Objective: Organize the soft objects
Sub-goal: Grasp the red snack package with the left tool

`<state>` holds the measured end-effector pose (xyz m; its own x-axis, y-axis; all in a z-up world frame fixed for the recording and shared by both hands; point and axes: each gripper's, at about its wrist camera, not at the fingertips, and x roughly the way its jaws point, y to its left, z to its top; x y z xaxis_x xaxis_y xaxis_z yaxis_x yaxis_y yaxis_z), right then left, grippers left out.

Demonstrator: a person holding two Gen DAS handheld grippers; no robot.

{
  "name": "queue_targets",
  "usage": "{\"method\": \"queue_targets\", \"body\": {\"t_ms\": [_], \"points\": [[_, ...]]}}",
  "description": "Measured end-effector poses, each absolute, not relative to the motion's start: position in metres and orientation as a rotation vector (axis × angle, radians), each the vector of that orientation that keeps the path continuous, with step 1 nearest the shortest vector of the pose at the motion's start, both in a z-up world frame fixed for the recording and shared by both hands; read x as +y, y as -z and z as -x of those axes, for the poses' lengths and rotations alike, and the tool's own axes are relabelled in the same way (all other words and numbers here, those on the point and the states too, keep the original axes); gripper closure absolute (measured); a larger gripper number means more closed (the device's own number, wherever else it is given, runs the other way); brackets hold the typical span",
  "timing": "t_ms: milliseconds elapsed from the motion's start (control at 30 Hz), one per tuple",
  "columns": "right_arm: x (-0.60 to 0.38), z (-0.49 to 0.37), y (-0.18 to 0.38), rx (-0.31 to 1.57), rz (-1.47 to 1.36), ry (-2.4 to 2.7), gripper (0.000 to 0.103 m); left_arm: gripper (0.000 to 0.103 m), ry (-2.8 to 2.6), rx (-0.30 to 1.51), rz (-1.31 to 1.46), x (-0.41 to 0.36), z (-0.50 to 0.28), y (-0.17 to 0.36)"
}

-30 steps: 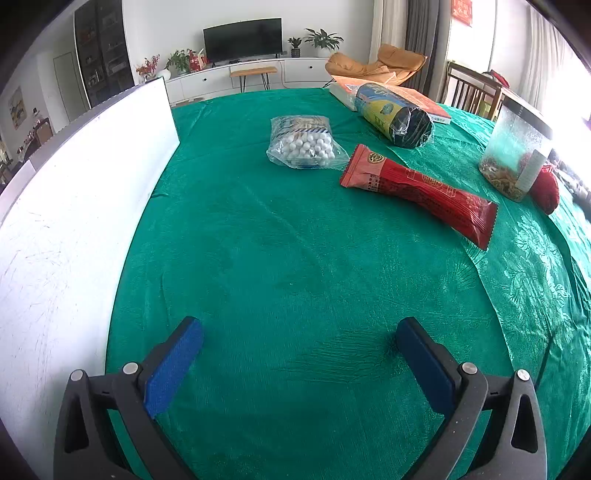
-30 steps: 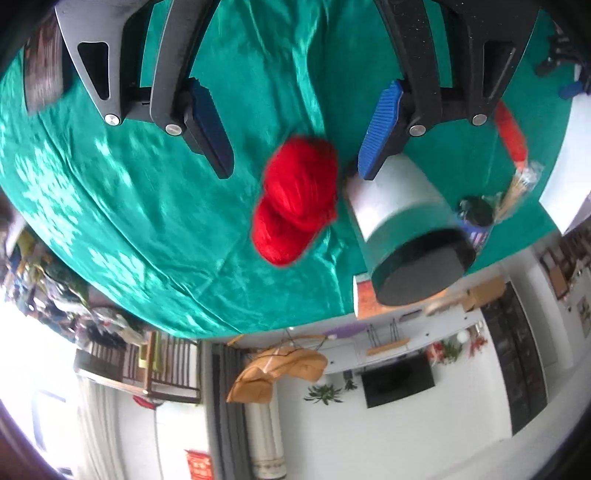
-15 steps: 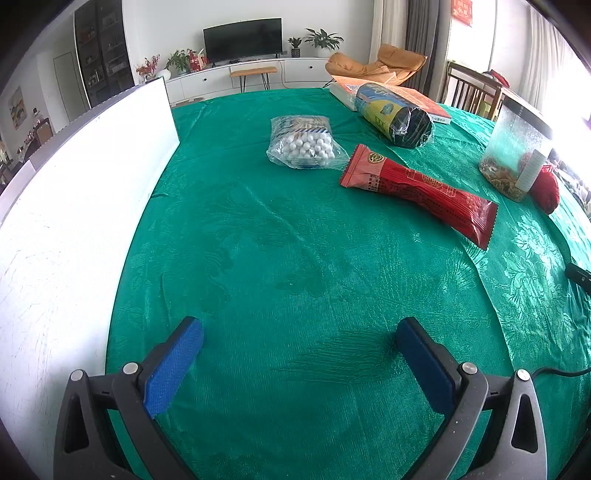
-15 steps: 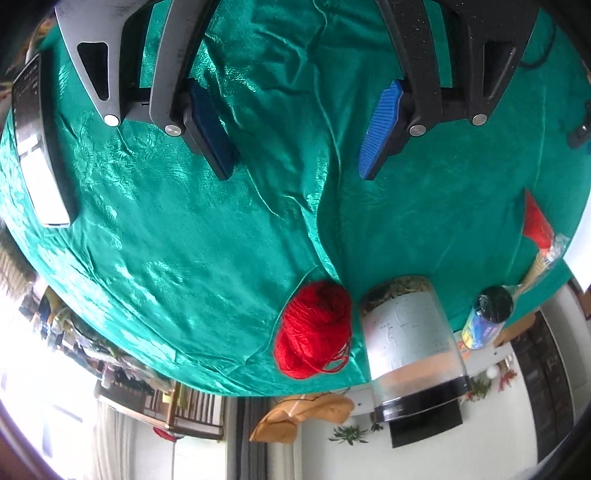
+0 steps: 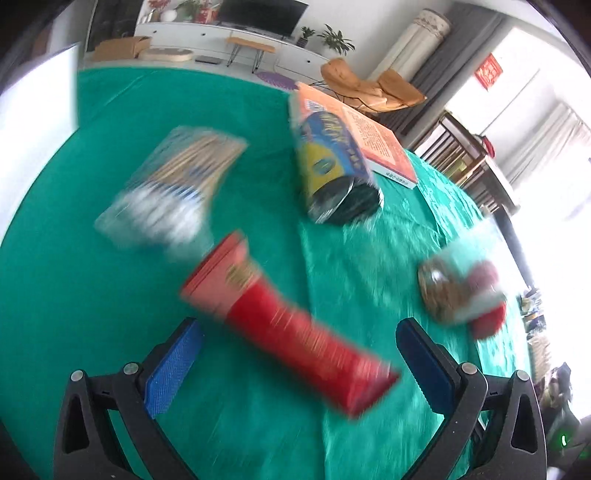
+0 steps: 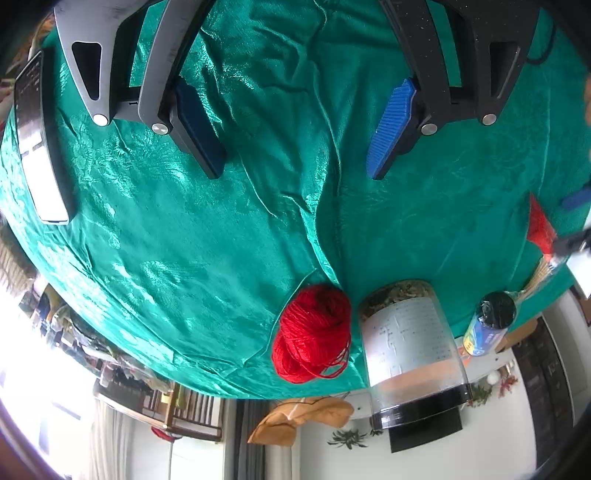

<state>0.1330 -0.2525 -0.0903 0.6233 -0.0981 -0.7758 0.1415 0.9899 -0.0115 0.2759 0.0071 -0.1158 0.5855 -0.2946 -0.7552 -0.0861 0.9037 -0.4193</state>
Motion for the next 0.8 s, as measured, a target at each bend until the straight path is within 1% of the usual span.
{"method": "queue_targets", "body": {"t_ms": [133,267,433,467,533,567,600,633,667,700,800], "points": [[-0.251,-0.133,0.091,0.888,-0.052,0.138,0.019,0.000,0.172,0.969,0.190,-0.038,-0.291,0.118],[-0.251,-0.133,0.090,0.888,-0.052,0.138,0.018,0.000,0.248,0.982,-0.020,-0.062,-0.279,0.123],[-0.252,-0.133,0.090,0.889,-0.052,0.138,0.018,0.000,0.204,0.989,-0.002,-0.039,-0.271,0.124],[-0.251,-0.133,0.090,0.889,-0.052,0.138,0.018,0.002,0.199,0.988,0.009,-0.037,-0.270,0.127],[-0.251,-0.133,0.090,0.889,-0.052,0.138,0.018,0.015,0.175,0.978,0.005,-0.031,-0.269,0.125],[-0.251,-0.133,0.090,0.889,-0.052,0.138,0.018,0.030,0.157,0.974,-0.016,-0.030,-0.267,0.123],[-0.251,-0.133,0.090,0.889,-0.052,0.138,0.018,0.047,0.148,0.969,-0.033,-0.030,-0.265,0.123],[-0.251,-0.133,0.090,0.889,-0.052,0.138,0.018,0.057,0.148,0.961,-0.037,-0.030,-0.264,0.121],[-0.251,-0.133,0.090,0.889,-0.052,0.138,0.018,0.071,0.158,0.959,-0.025,-0.027,-0.262,0.119],[-0.252,-0.133,0.090,0.889,-0.052,0.138,0.018,0.080,0.174,0.964,-0.001,-0.025,-0.261,0.118],[-0.252,-0.133,0.090,0.889,-0.053,0.138,0.018,0.083,0.172,0.972,0.025,-0.022,-0.254,0.116]]}}
